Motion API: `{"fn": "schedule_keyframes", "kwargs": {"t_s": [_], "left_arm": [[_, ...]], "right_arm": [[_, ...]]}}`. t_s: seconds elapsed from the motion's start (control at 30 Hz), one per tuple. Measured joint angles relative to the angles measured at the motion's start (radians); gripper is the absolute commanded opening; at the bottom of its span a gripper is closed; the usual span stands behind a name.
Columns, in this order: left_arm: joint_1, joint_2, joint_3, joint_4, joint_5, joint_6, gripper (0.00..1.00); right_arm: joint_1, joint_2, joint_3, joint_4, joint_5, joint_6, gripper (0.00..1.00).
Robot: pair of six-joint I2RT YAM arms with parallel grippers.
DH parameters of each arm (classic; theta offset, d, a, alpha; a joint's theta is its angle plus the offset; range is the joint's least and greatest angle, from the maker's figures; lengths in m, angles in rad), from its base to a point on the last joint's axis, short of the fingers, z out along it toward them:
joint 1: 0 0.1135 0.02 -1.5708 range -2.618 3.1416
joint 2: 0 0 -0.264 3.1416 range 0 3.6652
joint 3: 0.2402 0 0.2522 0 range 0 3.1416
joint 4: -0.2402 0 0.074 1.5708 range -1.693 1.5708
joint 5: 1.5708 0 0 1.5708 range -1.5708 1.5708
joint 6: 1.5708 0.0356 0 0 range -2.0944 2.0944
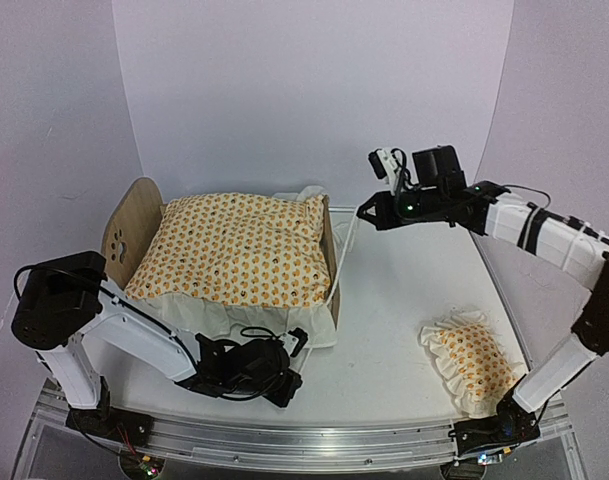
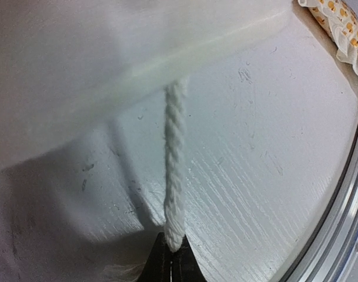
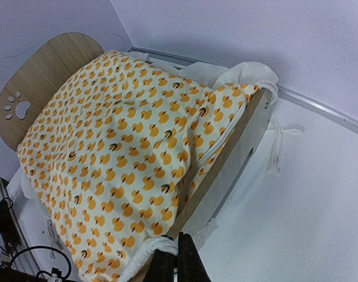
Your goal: Set up the pet bed
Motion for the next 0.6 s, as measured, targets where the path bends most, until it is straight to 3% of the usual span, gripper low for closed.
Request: {"fn": "schedule_keyframes", "kwargs": {"t_s": [0.1, 0.17, 0.27, 0.33, 0.4, 0.5, 0.53, 0.6], "left_arm": [[-0.007, 0.012, 0.037, -0.037, 0.020, 0.025, 0.04], [-0.011, 0.010, 0.042, -0.052, 0.025, 0.040, 0.19], [-0.017, -0.016, 0.042, -0.084, 0.037, 0.069, 0.37], [-0.020, -0.047, 0.035, -0.127, 0.049, 0.084, 0.43], [-0.021, -0.093, 0.013, -0.179, 0.063, 0.100, 0.65], [-0.021, -0.221, -0.015, -0.270, 0.087, 0.128, 0.74], [-0.021, -0.280, -0.017, -0.297, 0.092, 0.137, 0.78], [-0.011, -0.399, -0.015, -0.330, 0.109, 0.156, 0.86]], "right_arm": [[0.016, -0.145, -0.114, -0.037, -0.026, 0.043, 0.00], [0.020, -0.210, -0.162, -0.060, -0.068, 0.076, 0.00], [0.036, -0.274, -0.284, -0.072, -0.138, 0.142, 0.10], [0.080, -0.294, -0.403, -0.082, -0.163, 0.199, 0.18], [0.146, -0.300, -0.509, -0.093, -0.193, 0.254, 0.31], [0.224, -0.305, -0.579, -0.201, -0.215, 0.295, 0.76], [0.228, -0.317, -0.573, -0.231, -0.191, 0.293, 0.87], [0.220, -0.344, -0.528, -0.291, -0.113, 0.280, 0.93]]}}
